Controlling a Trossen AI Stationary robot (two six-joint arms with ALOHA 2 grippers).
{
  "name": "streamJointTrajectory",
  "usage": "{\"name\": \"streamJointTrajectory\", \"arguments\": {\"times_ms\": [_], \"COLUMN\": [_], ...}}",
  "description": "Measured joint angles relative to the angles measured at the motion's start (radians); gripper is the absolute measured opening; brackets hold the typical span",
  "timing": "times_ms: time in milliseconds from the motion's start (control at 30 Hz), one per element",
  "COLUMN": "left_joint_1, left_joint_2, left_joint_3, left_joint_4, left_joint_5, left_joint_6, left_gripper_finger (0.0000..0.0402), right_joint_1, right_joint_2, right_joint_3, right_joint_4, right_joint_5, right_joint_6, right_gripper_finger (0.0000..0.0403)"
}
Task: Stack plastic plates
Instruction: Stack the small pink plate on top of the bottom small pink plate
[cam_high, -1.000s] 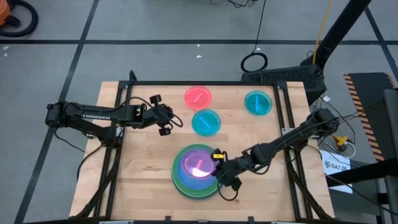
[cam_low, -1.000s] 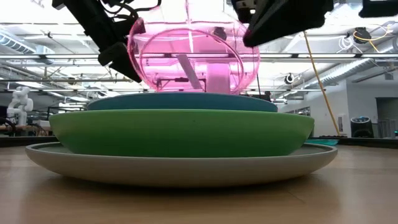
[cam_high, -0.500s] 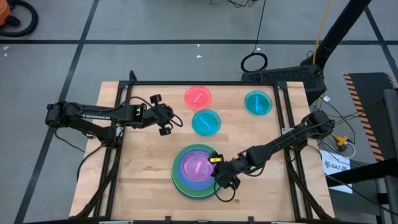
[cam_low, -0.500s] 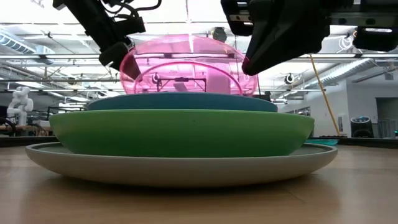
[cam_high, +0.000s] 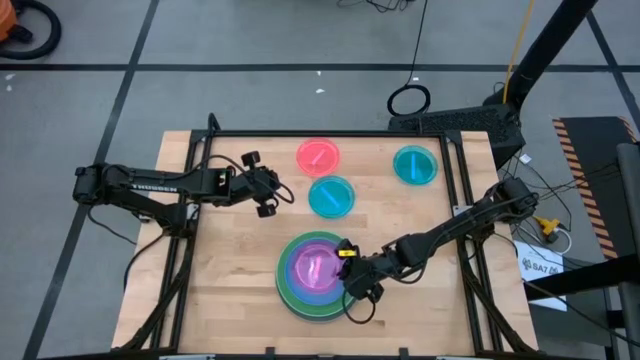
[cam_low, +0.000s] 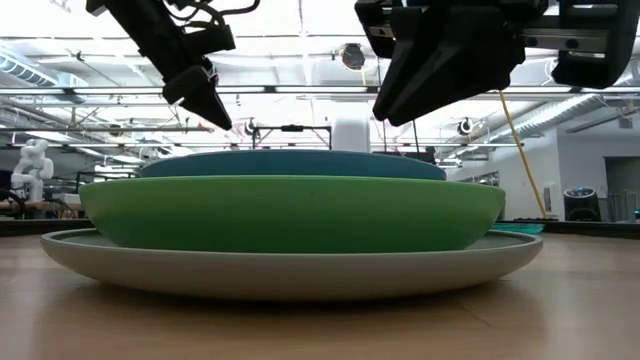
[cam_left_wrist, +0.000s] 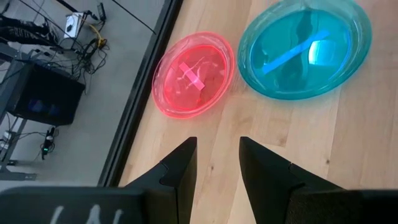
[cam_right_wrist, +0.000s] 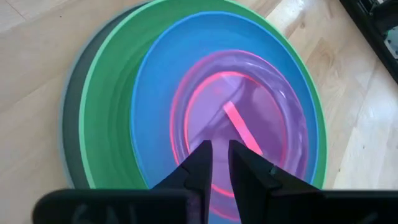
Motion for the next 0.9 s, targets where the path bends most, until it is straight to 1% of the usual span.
{"name": "streamJointTrajectory", "arguments": {"times_ms": [133, 200, 267, 333, 433, 567, 700, 767, 833, 900], "left_joint_1": [0.000, 0.000, 0.000, 0.000, 0.000, 0.000, 0.005, 0.020, 0.047, 0.080], "left_joint_2": [0.000, 0.000, 0.000, 0.000, 0.000, 0.001, 0.020, 0.031, 0.036, 0.036], "left_joint_3": [0.000, 0.000, 0.000, 0.000, 0.000, 0.000, 0.000, 0.000, 0.000, -0.001], "left_joint_4": [0.002, 0.004, 0.010, 0.023, 0.051, 0.074, 0.132, 0.186, 0.217, 0.257], "left_joint_5": [0.000, 0.000, 0.000, 0.000, 0.001, 0.010, 0.019, 0.064, 0.155, 0.251], "left_joint_6": [-0.001, -0.006, -0.019, -0.039, -0.058, -0.101, -0.085, -0.046, -0.010, 0.016], "left_gripper_finger": [0.0127, 0.0127, 0.0127, 0.0127, 0.0127, 0.0127, 0.0127, 0.0127, 0.0127, 0.0127], "right_joint_1": [0.000, 0.000, 0.002, 0.001, -0.027, -0.110, -0.222, -0.281, -0.342, -0.400], "right_joint_2": [0.000, -0.004, -0.016, -0.039, -0.084, -0.147, -0.194, -0.218, -0.250, -0.289], "right_joint_3": [0.000, 0.000, 0.000, 0.000, 0.000, 0.000, 0.000, -0.013, -0.047, -0.099], "right_joint_4": [0.000, -0.006, -0.039, -0.090, -0.222, -0.375, -0.475, -0.485, -0.462, -0.388], "right_joint_5": [0.009, 0.049, 0.111, 0.203, 0.285, 0.285, 0.282, 0.282, 0.258, 0.226], "right_joint_6": [0.033, 0.051, 0.080, 0.135, 0.205, 0.232, 0.187, 0.165, 0.138, 0.127], "right_gripper_finger": [0.0062, 0.0068, 0.0070, 0.0067, 0.0057, 0.0041, 0.0020, 0.0009, 0.0003, 0.0003]}}
